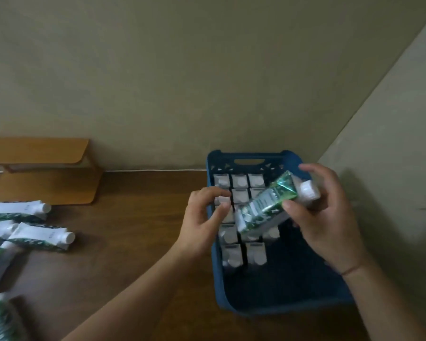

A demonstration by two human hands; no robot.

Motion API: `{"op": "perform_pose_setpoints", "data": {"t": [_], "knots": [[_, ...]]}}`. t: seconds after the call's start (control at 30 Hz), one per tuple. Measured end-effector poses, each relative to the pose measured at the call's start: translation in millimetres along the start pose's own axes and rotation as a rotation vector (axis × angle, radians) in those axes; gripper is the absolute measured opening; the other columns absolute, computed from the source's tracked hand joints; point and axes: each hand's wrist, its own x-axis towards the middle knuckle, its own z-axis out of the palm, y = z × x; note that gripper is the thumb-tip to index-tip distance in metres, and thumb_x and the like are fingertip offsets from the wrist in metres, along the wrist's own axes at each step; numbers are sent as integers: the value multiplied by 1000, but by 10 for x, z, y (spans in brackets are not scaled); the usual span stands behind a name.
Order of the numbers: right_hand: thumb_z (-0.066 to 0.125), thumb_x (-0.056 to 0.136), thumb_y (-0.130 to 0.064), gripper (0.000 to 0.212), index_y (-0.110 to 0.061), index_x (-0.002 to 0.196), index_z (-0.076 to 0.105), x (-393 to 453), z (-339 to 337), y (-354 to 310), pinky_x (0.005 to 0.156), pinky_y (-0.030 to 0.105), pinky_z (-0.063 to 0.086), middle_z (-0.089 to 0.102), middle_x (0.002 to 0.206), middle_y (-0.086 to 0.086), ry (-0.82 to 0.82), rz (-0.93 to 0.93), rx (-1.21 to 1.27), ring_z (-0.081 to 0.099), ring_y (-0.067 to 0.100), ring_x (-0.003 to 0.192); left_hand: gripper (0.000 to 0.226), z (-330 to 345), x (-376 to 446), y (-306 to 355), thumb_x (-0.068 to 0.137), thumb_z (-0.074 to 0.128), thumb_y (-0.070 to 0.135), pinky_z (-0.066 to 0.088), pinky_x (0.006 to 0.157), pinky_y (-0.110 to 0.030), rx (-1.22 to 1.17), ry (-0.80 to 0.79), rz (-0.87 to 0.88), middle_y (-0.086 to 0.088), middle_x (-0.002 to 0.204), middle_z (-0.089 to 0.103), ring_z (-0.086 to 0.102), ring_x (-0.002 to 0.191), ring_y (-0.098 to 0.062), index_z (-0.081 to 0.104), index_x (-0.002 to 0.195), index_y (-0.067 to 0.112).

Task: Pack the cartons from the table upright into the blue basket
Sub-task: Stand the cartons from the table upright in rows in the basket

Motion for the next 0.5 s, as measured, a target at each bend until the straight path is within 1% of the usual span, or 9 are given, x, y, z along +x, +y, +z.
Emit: {"op": "perform_pose_setpoints", "data": {"t": [0.03, 0.07, 0.1, 0.17, 0.23, 0.27, 0.33, 0.43, 0.5], "knots": [[68, 69, -47, 51, -43, 117, 53, -3, -159, 52, 63, 38, 58, 70, 96, 1, -5, 4, -27, 69, 21, 80, 24, 61, 6, -28, 88, 54, 48, 39, 101, -27, 66, -2, 13, 26, 118, 58, 44, 124, -6, 64, 109, 41], [67, 68, -48, 48, -45, 115, 56, -5, -301, 108, 65, 34, 58, 69, 100, -5, -25, 8, -63, 69, 18, 83, 23, 108, 18, -67, 87, 55, 43, 32, 102, -20, 131, -14, 30, 28, 122, 54, 36, 127, -1, 63, 109, 43], [67, 67, -49, 46, -45, 113, 58, -3, -414, 166, 68, 31, 57, 69, 102, -11, -54, 14, -116, 68, 14, 85, 24, 139, 28, -109, 86, 56, 34, 28, 102, -16, 190, -12, 53, 27, 124, 52, 32, 128, 0, 62, 107, 43], [73, 64, -46, 47, -39, 107, 60, 2, -519, 305, 71, 25, 54, 67, 101, -13, -135, 33, -287, 65, 7, 87, 35, 171, 34, -203, 81, 53, 12, 27, 100, -12, 227, 42, 103, 20, 119, 53, 35, 124, -6, 64, 100, 38], [76, 59, -43, 44, -35, 97, 54, -22, -482, 449, 66, 19, 47, 59, 96, -14, -236, 29, -521, 59, 4, 80, 41, 183, 31, -256, 77, 47, 0, 31, 98, -14, 176, 119, 130, 11, 112, 58, 42, 118, -14, 65, 94, 33], [74, 57, -43, 44, -35, 92, 50, -37, -437, 511, 63, 20, 44, 54, 94, -14, -277, 22, -601, 55, 6, 77, 42, 186, 27, -269, 76, 46, -2, 32, 98, -16, 157, 146, 137, 7, 110, 59, 44, 115, -17, 65, 92, 33], [73, 59, -45, 43, -32, 87, 42, -39, -380, 581, 59, 23, 42, 48, 89, -13, -315, 42, -635, 51, 9, 72, 41, 196, 29, -273, 76, 44, 0, 34, 98, -20, 149, 163, 147, 3, 108, 59, 45, 113, -21, 64, 89, 32], [77, 62, -41, 45, -30, 85, 40, 42, -383, 576, 58, 24, 41, 46, 88, -11, -402, 71, -668, 49, 8, 72, 33, 205, 38, -270, 77, 42, 9, 33, 98, -17, 159, 155, 138, 6, 107, 58, 44, 113, -20, 65, 88, 30], [75, 62, -42, 45, -33, 83, 37, 65, -393, 510, 59, 28, 46, 45, 89, -11, -478, 60, -714, 49, 9, 72, 35, 204, 41, -271, 76, 42, 3, 33, 98, -17, 166, 160, 134, 11, 106, 57, 44, 113, -20, 66, 88, 26]]}}
